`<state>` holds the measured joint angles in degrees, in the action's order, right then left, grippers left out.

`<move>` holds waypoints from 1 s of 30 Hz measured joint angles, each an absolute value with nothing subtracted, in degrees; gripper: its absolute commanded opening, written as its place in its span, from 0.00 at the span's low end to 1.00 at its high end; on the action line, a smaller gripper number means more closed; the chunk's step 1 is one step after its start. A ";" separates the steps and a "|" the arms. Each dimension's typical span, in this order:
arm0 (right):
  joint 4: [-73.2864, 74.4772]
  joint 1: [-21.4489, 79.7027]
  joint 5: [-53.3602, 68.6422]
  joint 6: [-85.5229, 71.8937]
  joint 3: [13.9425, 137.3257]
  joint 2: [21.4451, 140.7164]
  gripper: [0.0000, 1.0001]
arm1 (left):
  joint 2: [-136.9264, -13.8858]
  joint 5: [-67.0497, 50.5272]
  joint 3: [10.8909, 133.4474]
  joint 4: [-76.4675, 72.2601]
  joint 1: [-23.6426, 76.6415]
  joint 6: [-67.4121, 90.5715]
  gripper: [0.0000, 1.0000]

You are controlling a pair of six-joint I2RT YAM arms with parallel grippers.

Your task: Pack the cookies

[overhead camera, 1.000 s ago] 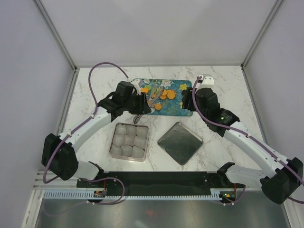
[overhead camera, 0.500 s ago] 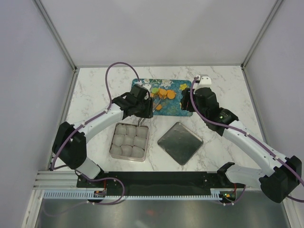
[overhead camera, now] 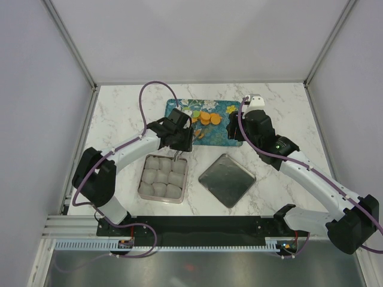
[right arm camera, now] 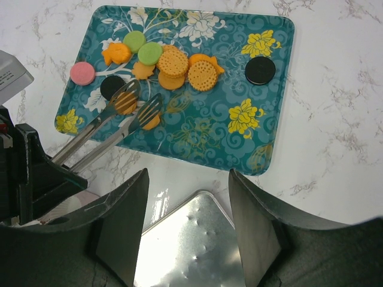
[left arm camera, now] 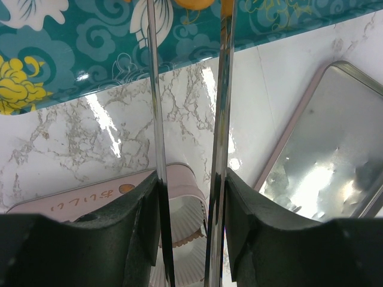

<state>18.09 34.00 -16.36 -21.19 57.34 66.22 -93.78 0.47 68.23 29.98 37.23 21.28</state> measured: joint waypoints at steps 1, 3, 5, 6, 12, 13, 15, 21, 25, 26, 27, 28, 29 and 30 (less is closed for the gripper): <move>18.09 34.00 -16.34 -21.19 57.34 66.22 0.64 | -93.84 0.43 68.23 29.98 37.26 21.28 0.49; 18.06 34.00 -16.34 -21.19 57.36 66.22 0.64 | -93.84 0.34 68.23 29.98 37.26 21.28 0.50; 18.06 34.00 -16.34 -21.19 57.36 66.22 0.64 | -93.84 0.32 68.23 29.98 37.26 21.28 0.50; 18.06 34.00 -16.34 -21.19 57.36 66.22 0.64 | -93.84 0.21 68.23 29.98 37.26 21.28 0.51; 18.09 34.00 -16.34 -21.19 57.36 66.22 0.64 | -93.84 -0.43 68.23 29.98 37.54 21.28 0.51; 18.06 34.00 -16.34 -21.17 57.36 66.22 0.64 | -93.84 -0.47 68.23 29.98 37.58 21.28 0.51; 18.06 34.00 -16.34 -21.17 57.36 66.22 0.64 | -93.84 -0.56 68.23 29.98 37.65 21.28 0.51; 18.06 34.00 -16.34 -21.17 57.36 66.22 0.64 | -93.86 -0.54 68.18 29.98 37.69 21.28 0.51; 18.06 34.00 -16.32 -21.17 57.36 66.22 0.64 | -93.95 -0.54 68.18 29.98 37.69 21.28 0.51; 18.06 34.00 -16.32 -21.17 57.36 66.22 0.64 | -94.04 -0.54 68.18 29.98 37.69 21.28 0.52; 18.09 34.00 -16.32 -21.17 57.36 66.22 0.64 | -94.08 -0.54 68.16 29.98 37.69 21.28 0.52; 18.06 34.00 -16.32 -21.17 57.36 66.22 0.64 | -94.11 -0.56 68.10 29.98 37.69 21.28 0.51; 18.06 34.00 -16.32 -21.17 57.36 66.22 0.64 | -94.11 -0.56 68.07 30.04 37.69 21.28 0.51; 18.06 34.00 -16.32 -21.17 57.36 66.22 0.64 | -94.11 -0.56 68.03 30.04 37.71 21.28 0.52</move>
<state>18.06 34.00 -16.32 -21.17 57.36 66.22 -94.11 -0.56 68.03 30.04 37.71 21.28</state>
